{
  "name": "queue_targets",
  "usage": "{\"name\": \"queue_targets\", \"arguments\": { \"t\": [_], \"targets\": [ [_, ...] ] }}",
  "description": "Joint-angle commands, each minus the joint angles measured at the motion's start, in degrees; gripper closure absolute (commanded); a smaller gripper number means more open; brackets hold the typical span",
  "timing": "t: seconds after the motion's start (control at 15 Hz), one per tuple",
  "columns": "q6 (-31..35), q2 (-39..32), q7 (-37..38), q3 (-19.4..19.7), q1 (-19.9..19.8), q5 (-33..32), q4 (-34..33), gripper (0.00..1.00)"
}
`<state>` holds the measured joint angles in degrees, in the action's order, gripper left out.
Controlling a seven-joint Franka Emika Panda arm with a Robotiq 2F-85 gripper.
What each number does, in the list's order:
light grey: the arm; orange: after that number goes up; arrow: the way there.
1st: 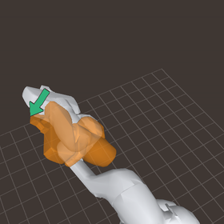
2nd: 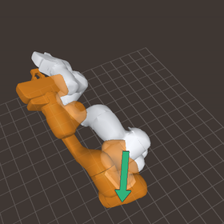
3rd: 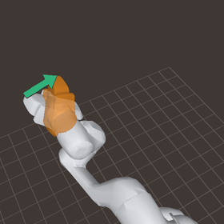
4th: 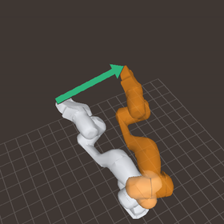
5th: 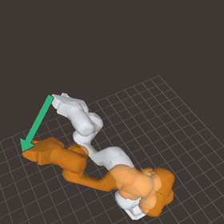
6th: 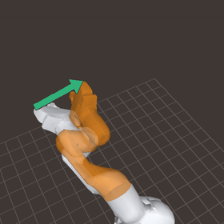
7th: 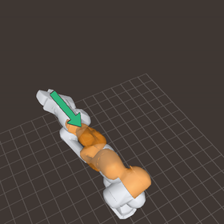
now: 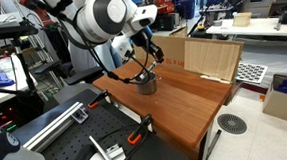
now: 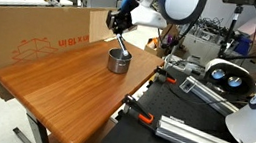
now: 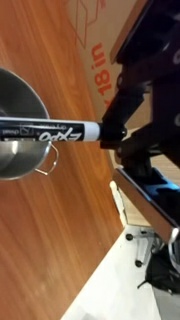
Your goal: Put the marker in the pot
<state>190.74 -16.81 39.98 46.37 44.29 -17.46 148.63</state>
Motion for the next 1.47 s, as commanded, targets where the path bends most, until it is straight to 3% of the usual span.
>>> {"name": "queue_targets", "arguments": {
  "t": [0.0,0.27,0.33,0.4,0.87,1.13,1.4],
  "targets": [
    [2.9,-3.8,1.6,2.0,4.9,2.3,0.6,0.94],
    [1.9,-5.8,2.2,3.1,7.8,3.9,0.6,0.94],
    [1.3,-5.9,2.0,3.6,8.3,4.1,0.6,0.51],
    [1.2,-6.0,1.8,3.8,8.5,4.2,0.7,0.50],
    [0.9,-5.6,1.7,6.1,9.7,4.4,0.8,0.01],
    [0.1,-4.4,1.3,9.5,12.6,4.3,1.1,0.00],
    [-0.9,-1.9,0.7,15.7,18.6,4.1,1.8,0.00]
  ]
}}
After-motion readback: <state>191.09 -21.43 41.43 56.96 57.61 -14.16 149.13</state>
